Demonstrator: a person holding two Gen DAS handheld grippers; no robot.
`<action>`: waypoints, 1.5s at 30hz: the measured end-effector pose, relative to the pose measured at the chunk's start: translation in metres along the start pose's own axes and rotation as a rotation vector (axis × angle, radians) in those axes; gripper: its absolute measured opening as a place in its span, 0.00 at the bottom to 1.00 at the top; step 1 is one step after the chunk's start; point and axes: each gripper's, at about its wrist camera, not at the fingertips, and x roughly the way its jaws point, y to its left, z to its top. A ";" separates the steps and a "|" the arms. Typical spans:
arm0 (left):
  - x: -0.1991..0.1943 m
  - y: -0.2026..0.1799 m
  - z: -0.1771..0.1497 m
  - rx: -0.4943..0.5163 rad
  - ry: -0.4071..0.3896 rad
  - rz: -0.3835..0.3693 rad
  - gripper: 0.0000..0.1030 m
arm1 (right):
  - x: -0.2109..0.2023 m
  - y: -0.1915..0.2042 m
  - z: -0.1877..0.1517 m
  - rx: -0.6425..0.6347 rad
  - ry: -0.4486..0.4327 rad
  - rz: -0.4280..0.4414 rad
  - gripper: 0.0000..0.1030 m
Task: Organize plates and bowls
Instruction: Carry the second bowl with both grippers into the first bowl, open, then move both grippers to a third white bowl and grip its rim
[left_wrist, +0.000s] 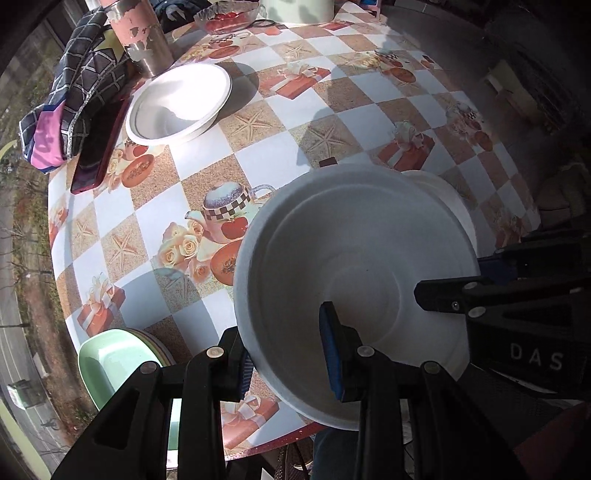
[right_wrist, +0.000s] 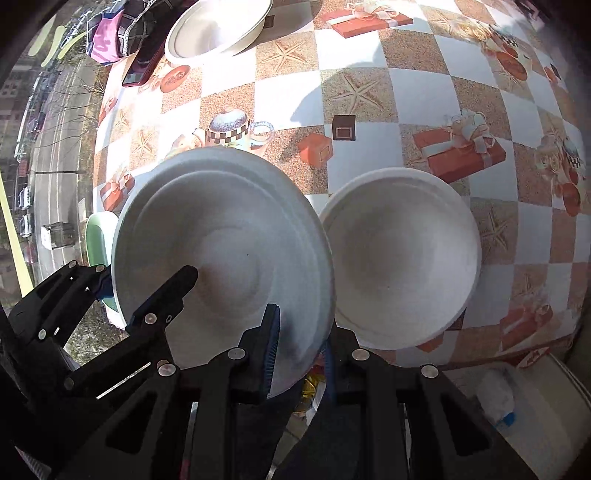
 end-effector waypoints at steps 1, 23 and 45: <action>0.000 -0.006 0.003 0.017 -0.001 -0.005 0.34 | -0.002 -0.007 -0.008 0.019 -0.008 0.003 0.23; 0.039 -0.079 0.050 0.218 0.099 -0.003 0.50 | 0.003 -0.120 -0.029 0.294 -0.083 0.078 0.23; 0.011 0.124 0.081 -0.368 -0.013 0.086 0.73 | -0.039 -0.068 0.109 0.099 -0.203 0.031 0.97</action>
